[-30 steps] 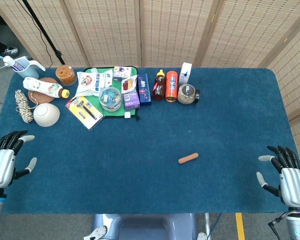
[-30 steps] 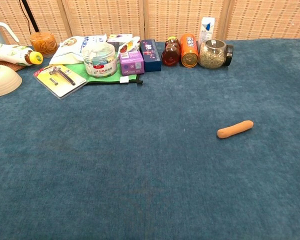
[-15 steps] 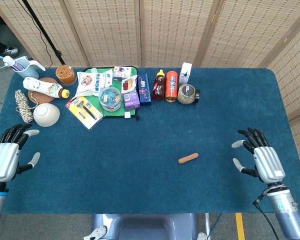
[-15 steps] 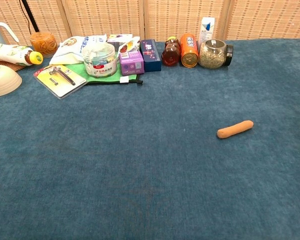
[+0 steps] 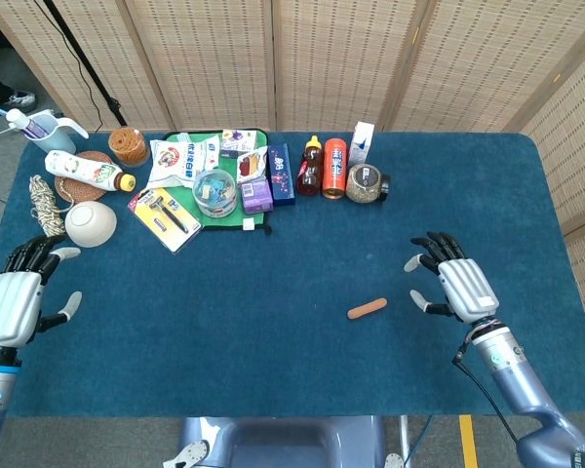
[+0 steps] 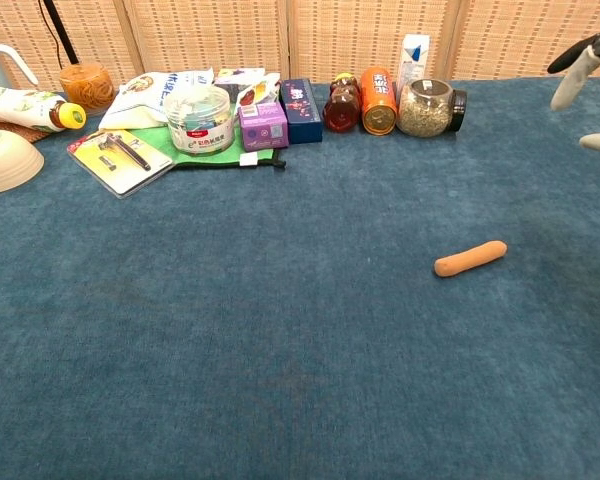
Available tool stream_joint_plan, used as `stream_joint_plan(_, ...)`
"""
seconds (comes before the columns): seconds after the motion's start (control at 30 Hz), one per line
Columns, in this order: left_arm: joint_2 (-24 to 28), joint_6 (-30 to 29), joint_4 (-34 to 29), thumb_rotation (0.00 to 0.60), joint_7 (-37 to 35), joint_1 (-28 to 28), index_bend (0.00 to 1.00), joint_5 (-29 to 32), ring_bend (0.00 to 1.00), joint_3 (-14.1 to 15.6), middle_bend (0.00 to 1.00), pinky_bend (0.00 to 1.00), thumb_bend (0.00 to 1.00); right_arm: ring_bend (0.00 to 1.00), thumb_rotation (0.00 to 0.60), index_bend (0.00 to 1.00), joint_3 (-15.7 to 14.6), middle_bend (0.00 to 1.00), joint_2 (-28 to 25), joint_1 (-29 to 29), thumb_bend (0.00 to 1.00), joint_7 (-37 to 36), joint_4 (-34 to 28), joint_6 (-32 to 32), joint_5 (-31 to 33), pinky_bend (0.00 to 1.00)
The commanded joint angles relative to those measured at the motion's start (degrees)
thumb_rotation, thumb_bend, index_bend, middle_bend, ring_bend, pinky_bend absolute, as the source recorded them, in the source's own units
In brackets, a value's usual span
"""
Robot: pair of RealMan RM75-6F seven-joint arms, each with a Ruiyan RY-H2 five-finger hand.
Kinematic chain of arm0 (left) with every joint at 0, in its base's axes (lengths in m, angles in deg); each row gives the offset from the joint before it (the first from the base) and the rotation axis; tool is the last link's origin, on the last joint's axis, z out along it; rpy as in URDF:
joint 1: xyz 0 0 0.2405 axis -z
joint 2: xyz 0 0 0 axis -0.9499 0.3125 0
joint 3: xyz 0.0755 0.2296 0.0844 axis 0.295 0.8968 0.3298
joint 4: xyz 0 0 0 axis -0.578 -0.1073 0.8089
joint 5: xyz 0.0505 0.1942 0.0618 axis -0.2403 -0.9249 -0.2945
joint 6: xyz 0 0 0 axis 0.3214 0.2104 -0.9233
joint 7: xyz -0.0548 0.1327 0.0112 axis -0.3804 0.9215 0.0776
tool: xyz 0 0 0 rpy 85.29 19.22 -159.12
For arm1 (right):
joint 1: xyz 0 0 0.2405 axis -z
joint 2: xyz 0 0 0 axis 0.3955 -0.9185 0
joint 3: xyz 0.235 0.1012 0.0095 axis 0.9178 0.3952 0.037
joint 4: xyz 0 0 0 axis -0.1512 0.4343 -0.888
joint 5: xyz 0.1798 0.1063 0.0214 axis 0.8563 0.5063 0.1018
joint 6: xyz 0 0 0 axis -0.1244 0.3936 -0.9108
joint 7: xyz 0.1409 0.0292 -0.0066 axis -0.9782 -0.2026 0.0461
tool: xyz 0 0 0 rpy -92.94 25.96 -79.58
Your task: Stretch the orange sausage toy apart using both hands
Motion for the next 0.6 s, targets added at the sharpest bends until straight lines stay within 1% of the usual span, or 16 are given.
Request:
stream_joint_plan(0.03,0.15,-0.13,-0.12,0.600,0.04,0.04,0.26,0.15,0.08,-0.09,0.15,0.12,0.31,0.03,0.600,0.40,0.01,0.15,1.44,-1.05,0.35,0.50,1.56,-0.96,0.70,0.00)
stream_joint_plan(0.23,0.41,-0.05,-0.28,0.600,0.35,0.20,0.26,0.41,0.08,0.00,0.15,0.12,0.31,0.03,0.600,0.44,-0.77,0.15,3.21,-2.31,0.35,1.76,3.95,-2.20,1.37,0.00)
stream_joint_plan(0.6,0.55,0.25,-0.25,0.600,0.53,0.35,0.26,1.13,0.08,0.33,0.15,0.12,0.31,0.03,0.600,0.43,-2.91,0.15,7.16,-4.48,0.35,2.78,9.50,-4.80,1.27,0.00)
